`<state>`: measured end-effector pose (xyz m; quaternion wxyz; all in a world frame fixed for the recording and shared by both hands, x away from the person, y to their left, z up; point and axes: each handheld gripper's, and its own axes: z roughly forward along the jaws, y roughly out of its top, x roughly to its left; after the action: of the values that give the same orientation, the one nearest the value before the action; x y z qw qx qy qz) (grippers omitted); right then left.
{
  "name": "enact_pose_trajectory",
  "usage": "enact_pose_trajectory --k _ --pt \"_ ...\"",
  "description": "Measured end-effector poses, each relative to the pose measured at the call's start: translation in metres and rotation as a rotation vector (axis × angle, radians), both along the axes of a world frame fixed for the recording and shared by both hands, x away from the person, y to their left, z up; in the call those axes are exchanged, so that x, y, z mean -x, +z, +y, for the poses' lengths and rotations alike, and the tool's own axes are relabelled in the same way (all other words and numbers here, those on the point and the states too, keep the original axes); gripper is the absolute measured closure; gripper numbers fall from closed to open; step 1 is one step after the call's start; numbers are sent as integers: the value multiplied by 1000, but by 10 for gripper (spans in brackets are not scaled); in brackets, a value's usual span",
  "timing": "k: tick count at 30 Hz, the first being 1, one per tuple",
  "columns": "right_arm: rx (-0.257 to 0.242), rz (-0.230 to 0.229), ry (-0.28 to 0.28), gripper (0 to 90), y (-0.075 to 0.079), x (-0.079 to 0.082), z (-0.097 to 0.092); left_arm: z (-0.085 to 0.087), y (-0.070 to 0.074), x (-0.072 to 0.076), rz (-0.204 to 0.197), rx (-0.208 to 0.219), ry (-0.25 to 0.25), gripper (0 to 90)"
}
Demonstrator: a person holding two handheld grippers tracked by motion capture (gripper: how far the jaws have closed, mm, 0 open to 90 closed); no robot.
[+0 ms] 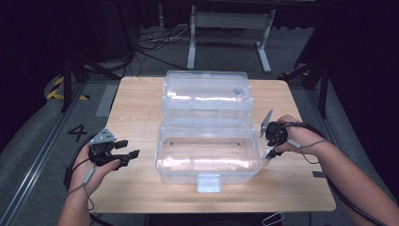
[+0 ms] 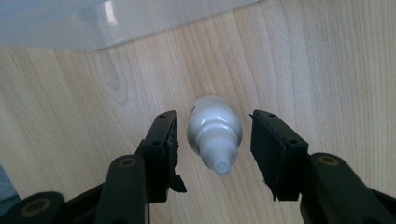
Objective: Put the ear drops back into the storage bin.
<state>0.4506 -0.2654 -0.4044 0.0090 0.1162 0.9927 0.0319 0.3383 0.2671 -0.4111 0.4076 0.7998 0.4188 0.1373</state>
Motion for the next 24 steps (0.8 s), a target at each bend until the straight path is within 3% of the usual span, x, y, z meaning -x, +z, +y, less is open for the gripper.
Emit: enact_pose_trajectory --k 11,13,24 --pt "14 22 14 559 -12 -3 2 0 2 1 -2 -1 -4 381" --pt "12 13 14 597 -12 -3 2 0 1 1 0 -1 -4 381" --pt "26 19 -9 601 -6 0 1 -1 1 1 -1 -1 -7 385"
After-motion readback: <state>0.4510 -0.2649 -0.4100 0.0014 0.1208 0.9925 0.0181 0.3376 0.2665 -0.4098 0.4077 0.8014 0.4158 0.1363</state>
